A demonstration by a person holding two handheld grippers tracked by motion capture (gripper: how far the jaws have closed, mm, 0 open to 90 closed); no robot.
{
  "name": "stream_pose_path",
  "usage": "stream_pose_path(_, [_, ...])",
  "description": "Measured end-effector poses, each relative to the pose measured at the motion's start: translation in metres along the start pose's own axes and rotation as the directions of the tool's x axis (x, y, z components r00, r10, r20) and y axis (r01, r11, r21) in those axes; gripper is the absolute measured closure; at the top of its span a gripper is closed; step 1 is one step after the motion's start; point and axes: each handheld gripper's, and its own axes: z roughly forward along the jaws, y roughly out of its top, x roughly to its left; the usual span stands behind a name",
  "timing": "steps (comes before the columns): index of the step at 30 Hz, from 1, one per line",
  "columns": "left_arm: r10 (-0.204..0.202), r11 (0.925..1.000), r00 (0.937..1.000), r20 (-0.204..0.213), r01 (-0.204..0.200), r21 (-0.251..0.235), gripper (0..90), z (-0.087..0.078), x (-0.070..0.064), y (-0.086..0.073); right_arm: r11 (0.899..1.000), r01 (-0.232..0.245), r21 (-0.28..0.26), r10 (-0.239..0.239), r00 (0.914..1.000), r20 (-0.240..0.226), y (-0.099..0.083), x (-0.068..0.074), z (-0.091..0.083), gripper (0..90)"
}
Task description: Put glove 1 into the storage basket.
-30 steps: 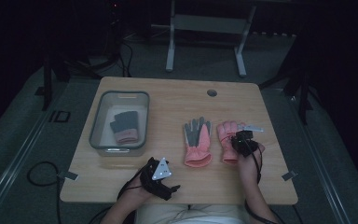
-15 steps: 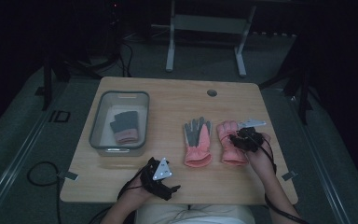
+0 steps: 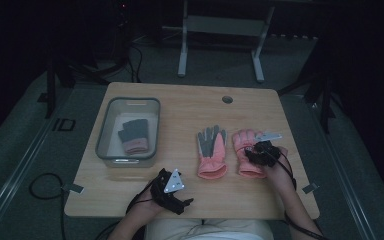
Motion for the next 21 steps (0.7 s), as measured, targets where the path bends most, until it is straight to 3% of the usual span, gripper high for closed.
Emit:
stream_pose_path(4, [0.000,1.0000,1.0000,0.000,0.000,0.000,4.9,0.000,0.000,0.000,1.000,-0.021,0.000,0.021,0.9997,0.009,0.000,0.003,-0.001,74.9])
stream_pose_path(8, [0.000,1.0000,1.0000,0.002,0.000,-0.001,4.9,0.000,0.000,0.000,0.998,-0.063,-0.003,0.063,0.9975,0.032,0.003,0.007,-0.002,82.6])
stream_pose_path(13, [-0.002,1.0000,1.0000,0.004,0.002,-0.002,4.9,0.000,0.000,0.000,0.995,-0.095,-0.026,0.096,0.9937,0.057,0.005,0.010,-0.007,85.3])
stream_pose_path(17, [-0.001,1.0000,1.0000,0.004,0.001,-0.003,4.9,0.000,0.001,0.000,0.992,-0.117,-0.045,0.120,0.9905,0.067,0.016,0.011,-0.022,86.0])
stream_pose_path(21, [-0.003,1.0000,1.0000,0.004,0.003,-0.004,4.9,0.000,0.001,0.000,0.991,-0.110,-0.080,0.116,0.9899,0.081,0.028,0.015,-0.036,86.0])
